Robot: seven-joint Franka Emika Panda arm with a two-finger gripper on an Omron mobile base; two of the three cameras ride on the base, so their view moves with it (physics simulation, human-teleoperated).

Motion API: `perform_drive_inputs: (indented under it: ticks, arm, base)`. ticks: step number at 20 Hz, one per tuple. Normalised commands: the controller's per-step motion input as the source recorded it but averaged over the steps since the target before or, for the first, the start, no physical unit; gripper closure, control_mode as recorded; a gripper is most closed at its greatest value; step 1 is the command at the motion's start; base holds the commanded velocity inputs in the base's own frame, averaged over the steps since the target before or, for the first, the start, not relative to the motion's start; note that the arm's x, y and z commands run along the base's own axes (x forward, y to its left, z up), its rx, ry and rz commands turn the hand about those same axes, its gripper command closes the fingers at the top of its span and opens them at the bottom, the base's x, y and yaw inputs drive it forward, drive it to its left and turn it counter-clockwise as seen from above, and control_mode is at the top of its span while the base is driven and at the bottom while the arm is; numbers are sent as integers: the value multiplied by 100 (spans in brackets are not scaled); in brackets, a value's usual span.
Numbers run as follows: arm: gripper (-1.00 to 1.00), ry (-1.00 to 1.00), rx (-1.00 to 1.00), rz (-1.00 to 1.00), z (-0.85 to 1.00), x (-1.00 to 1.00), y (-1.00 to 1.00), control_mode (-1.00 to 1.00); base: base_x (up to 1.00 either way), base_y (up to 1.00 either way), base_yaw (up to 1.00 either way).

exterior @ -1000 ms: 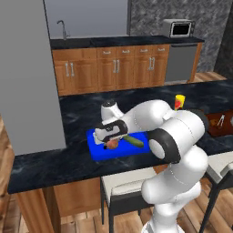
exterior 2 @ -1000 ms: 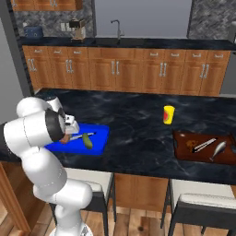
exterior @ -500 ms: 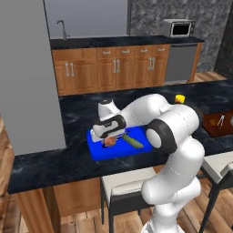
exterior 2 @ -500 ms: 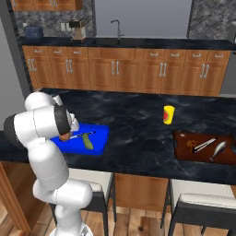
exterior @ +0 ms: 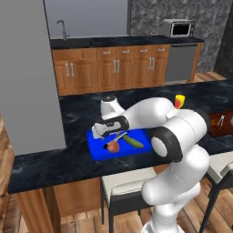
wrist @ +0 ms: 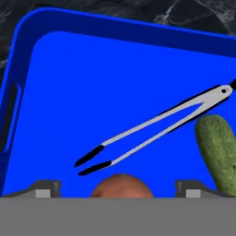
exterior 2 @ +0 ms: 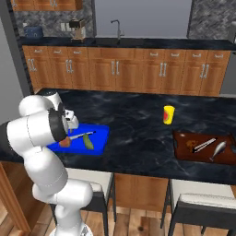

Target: Gather the cucumber and onion from the fridge and place them on a tray on the dining counter. Then gather the fish and chicken drumstick from the fridge and place them on the other tray.

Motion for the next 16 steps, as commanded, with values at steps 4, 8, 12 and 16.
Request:
perform_drive_inputs:
  ticks: [4,8,12,16]
  arm:
    - [-100,-12,3,-1,38,-34,-27,-100]
    - [-100,-13,5,-1,35,-58,-32,-100]
    - [-100,-11,8,0,20,-87,-32,-100]
    - [-100,-14,8,0,31,-91,-27,-100]
  base:
    - [0,0,0]
    - [0,0,0]
    - [0,0,0]
    - [0,0,0]
